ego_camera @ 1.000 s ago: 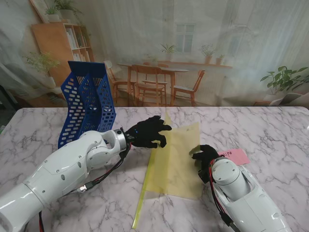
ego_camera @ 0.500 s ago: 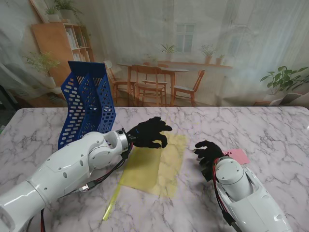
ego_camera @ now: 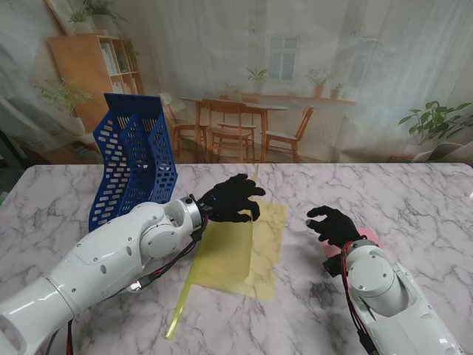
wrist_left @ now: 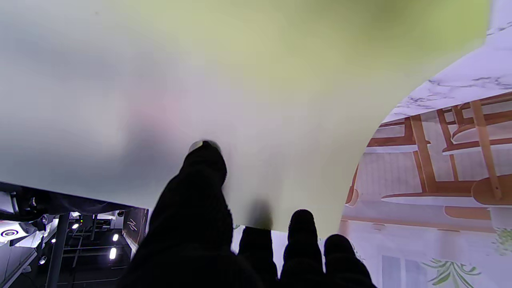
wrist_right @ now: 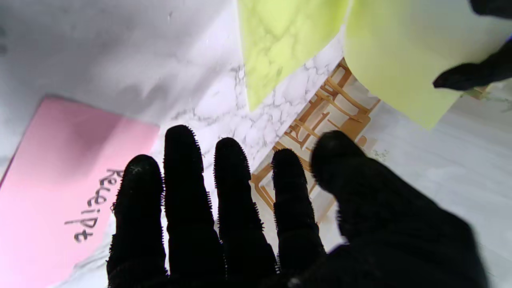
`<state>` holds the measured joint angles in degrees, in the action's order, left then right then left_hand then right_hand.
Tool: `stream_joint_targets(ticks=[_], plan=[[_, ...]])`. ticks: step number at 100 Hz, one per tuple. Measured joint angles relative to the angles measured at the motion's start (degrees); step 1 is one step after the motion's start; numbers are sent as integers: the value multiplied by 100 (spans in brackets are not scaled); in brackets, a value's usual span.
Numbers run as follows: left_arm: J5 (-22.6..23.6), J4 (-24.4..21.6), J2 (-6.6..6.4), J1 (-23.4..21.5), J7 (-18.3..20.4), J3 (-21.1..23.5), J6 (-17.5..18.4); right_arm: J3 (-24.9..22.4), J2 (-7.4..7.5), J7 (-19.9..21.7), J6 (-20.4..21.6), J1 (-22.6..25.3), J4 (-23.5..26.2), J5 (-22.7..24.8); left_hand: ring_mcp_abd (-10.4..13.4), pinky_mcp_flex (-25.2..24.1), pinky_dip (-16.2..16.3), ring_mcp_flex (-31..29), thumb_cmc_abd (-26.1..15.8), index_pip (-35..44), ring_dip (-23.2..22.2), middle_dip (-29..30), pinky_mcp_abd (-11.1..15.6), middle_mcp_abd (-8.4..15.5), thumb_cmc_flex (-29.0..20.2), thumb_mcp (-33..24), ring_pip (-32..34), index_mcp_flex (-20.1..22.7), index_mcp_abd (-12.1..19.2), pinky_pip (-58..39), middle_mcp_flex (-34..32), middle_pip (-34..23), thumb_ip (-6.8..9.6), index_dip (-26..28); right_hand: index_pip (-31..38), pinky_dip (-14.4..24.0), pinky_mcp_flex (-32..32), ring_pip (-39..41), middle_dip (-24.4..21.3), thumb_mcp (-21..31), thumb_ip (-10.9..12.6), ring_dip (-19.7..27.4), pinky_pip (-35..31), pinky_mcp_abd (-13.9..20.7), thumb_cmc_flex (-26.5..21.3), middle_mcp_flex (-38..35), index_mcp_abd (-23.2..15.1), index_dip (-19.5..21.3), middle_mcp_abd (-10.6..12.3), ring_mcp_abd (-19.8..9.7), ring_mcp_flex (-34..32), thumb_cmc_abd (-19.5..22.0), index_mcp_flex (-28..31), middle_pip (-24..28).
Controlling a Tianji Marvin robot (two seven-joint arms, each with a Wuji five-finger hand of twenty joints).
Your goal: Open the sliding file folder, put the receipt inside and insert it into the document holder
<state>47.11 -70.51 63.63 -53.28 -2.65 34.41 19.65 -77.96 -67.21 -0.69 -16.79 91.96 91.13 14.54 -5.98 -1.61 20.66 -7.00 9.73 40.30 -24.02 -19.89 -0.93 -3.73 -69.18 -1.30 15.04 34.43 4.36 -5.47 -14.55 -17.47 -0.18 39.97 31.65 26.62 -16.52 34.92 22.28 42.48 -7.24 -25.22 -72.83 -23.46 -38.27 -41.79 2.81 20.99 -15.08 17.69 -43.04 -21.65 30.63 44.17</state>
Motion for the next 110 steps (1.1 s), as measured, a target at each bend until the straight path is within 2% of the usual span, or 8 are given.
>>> stream_joint_targets(ticks=[14, 29, 47, 51, 58, 69, 84, 110], plan=[[-1, -45, 19, 2, -43, 10, -22, -388, 46, 212, 79, 194, 204, -327, -5, -1, 54, -25, 0, -4, 0, -33, 0, -24, 0, 0, 29, 0, -2, -1, 0, 0, 0, 0, 11, 244, 82, 364, 282, -36, 28, -281, -199, 219, 653, 694, -513, 87, -3, -81, 397, -379, 53, 13], [49, -120, 32, -1, -120, 31, -37, -445, 224, 296, 384, 282, 199, 1648, -7, -2, 65, -27, 0, -9, 0, -33, 0, -24, 0, 0, 29, 0, -5, -2, -1, 0, 0, 0, -466, 550, 396, 1313, 1089, -264, -50, -921, -396, 644, 1603, 1781, -859, 121, 12, -338, 1265, -653, -578, 431], [22, -144, 78, -6, -214, 38, -220, -553, 394, 473, 308, 327, 185, 2310, -8, -3, 126, -27, 0, -13, 0, -34, -1, -38, 0, 1, 29, 0, -8, -2, -2, 0, 0, 0, -899, 661, 1009, 1365, 1699, -1078, -50, -1098, -210, 872, 2200, 2661, -849, -315, 84, -486, 2215, -653, -1290, 659], [9, -148, 88, -8, -234, 38, -241, -551, 421, 486, 263, 330, 176, 2718, -8, -4, 126, -27, 0, -14, 0, -34, -1, -41, 0, 1, 29, 0, -11, -2, -4, 0, 0, 0, -972, 664, 1281, 638, 1496, -1042, -51, -698, 112, 979, 2345, 2936, -849, -385, 116, -550, 2583, -653, -1422, 245], [-14, -159, 104, -14, -265, 41, -279, -542, 468, 511, 217, 328, 142, 3351, -9, -5, 128, -27, 0, -17, 0, -34, -1, -88, 0, 1, 29, 0, -16, -2, -4, 0, 0, 0, -993, 416, 1857, -996, 324, -1032, -51, 121, 1266, 1057, 2391, 3076, -849, -447, 284, -734, 3200, -654, -1508, -1396], [-32, -179, 118, -11, -275, 21, -309, -512, 534, 522, 203, 284, 35, 3431, -9, -12, 129, -27, 0, -20, 0, -35, -1, -89, 0, 1, 29, 0, -21, -2, -4, 0, 0, 24, -1071, -120, 2219, -2545, -976, -1032, -51, 1018, 3160, 1076, 2391, 3079, -849, -450, 591, -950, 3632, -654, -1625, -3114], [-15, -198, 139, -14, -346, -1, -368, -355, 560, 251, 97, 120, -309, 4063, -9, -13, 129, -30, 0, -31, 0, -65, -1, -90, 0, 1, 29, 0, -32, -2, -70, -54, 0, 61, -1029, -135, 2274, -3091, -1244, -1032, -51, 1242, 3905, 1077, 2391, 3079, -849, -450, 703, -991, 3660, -656, -1482, -3493], [-59, -262, 191, -115, -490, 75, -563, 71, 583, -217, -576, -224, -904, 4234, -12, -13, 130, -30, 0, -34, 0, -65, -1, -99, 0, 1, 29, 0, -37, -2, -70, -54, 0, 64, -645, 114, 2132, -3222, -1273, -1081, -51, 1279, 4302, 1071, 2043, 3079, -573, -13, 704, -991, 3488, -881, -978, -3485]])
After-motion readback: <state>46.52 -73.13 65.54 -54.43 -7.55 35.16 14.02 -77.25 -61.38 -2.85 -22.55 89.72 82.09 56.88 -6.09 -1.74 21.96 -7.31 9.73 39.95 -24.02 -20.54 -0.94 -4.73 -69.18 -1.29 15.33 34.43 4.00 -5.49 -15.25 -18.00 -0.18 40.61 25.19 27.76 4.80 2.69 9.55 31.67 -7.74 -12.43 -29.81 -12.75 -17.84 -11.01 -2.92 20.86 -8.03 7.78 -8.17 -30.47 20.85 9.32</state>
